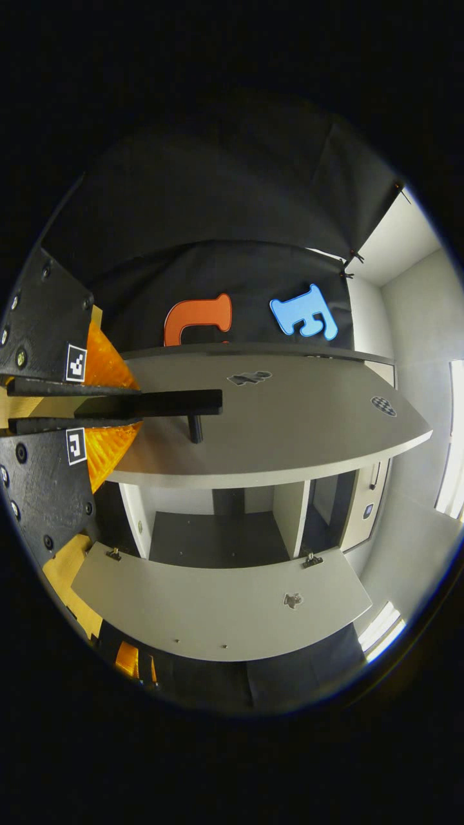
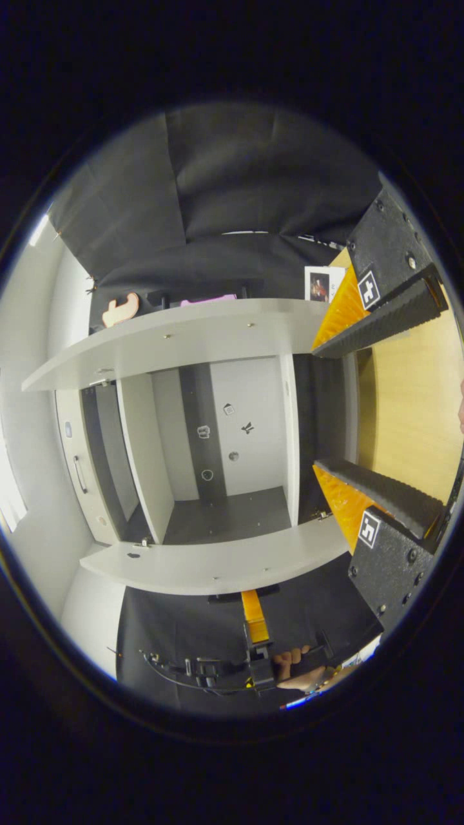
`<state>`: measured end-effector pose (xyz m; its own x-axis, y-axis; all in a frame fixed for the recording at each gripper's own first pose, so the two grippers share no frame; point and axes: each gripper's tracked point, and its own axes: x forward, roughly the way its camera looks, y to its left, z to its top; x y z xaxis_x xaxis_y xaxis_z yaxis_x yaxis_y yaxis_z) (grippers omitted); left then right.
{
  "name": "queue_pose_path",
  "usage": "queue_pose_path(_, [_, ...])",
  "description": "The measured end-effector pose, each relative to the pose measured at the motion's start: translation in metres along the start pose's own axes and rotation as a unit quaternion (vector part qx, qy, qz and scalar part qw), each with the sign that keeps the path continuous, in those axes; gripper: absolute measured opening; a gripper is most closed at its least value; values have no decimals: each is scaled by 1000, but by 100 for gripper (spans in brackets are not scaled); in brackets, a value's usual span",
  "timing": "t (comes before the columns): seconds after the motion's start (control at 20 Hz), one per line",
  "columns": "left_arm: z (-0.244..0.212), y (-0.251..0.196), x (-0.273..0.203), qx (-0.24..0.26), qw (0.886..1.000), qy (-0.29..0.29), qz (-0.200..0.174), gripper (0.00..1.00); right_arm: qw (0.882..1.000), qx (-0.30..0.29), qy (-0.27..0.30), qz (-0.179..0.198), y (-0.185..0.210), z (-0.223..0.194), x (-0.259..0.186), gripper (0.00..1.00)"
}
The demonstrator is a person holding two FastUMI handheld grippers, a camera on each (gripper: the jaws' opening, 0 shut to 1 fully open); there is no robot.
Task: Open the right door of the double-door shoe cabinet with the right hand, and open the left door with the left hand.
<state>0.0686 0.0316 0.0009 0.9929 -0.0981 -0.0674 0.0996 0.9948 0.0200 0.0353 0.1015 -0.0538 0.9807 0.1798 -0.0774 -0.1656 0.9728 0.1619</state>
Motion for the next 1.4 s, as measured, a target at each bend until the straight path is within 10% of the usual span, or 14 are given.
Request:
queue_pose_path(0.65, [0,102,-16,-3,994,-16,105,4,1000,-2,-2,8,21,-1,11,98])
queue_pose_path(0.85, [-2,97,-22,-65,997,-17,42,3,1000,-13,4,7,21,-6,16,98])
queue_pose_path(1.0, [-12,100,-52,-67,995,-19,67,3,999,-40,-1,-24,6,-10,13,98])
queue_pose_path(1.4, [-36,-33,-48,-12,998,-49,27,0,998,-51,-27,-18,15,3,11,98])
